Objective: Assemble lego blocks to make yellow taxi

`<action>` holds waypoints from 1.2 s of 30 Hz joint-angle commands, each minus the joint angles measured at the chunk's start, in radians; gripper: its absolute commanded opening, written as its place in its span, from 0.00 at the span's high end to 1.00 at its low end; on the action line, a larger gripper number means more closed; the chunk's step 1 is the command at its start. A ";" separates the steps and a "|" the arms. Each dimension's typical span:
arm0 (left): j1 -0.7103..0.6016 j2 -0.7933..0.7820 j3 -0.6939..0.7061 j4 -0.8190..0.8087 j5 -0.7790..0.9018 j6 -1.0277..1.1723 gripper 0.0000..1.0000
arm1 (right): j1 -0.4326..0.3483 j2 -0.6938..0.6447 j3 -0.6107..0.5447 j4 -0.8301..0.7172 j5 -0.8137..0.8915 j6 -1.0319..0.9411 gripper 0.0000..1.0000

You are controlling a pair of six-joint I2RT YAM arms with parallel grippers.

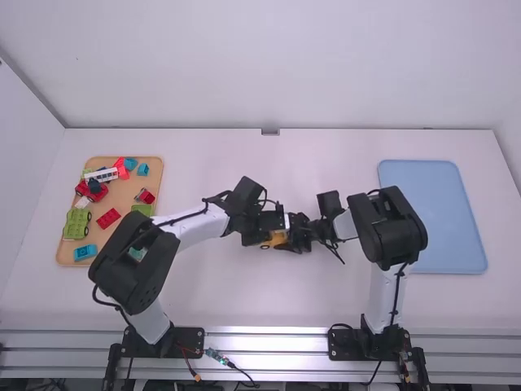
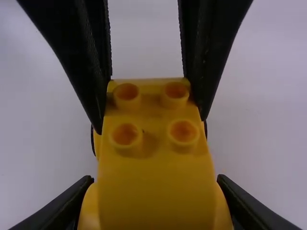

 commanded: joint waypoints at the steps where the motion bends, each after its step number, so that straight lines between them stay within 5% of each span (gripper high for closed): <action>1: 0.020 0.029 -0.007 0.033 -0.067 -0.048 0.07 | 0.029 0.013 -0.024 -0.022 -0.018 -0.034 0.60; 2: 0.031 0.007 -0.005 0.023 -0.068 -0.069 0.01 | 0.027 0.013 -0.024 -0.022 -0.019 -0.034 0.60; 8: 0.101 -0.116 -0.007 -0.005 -0.027 -0.120 0.01 | 0.029 0.013 -0.021 -0.020 -0.018 -0.034 0.58; 12: 0.166 -0.215 -0.007 -0.049 0.060 -0.118 0.01 | 0.028 0.013 -0.021 -0.017 -0.018 -0.020 0.48; 15: 0.263 -0.314 -0.008 -0.075 0.213 -0.082 0.01 | 0.027 0.013 -0.018 -0.019 -0.019 -0.015 0.14; 17: 0.299 -0.340 -0.013 -0.077 0.267 -0.068 0.01 | 0.028 0.013 -0.010 -0.026 -0.019 -0.014 0.01; 28: 0.357 -0.354 -0.138 0.093 0.328 -0.128 0.01 | 0.095 0.013 0.045 -0.019 0.035 0.114 0.03; 36: 0.357 -0.354 -0.224 0.264 0.319 -0.216 0.01 | 0.108 0.013 0.043 -0.022 0.065 0.117 0.54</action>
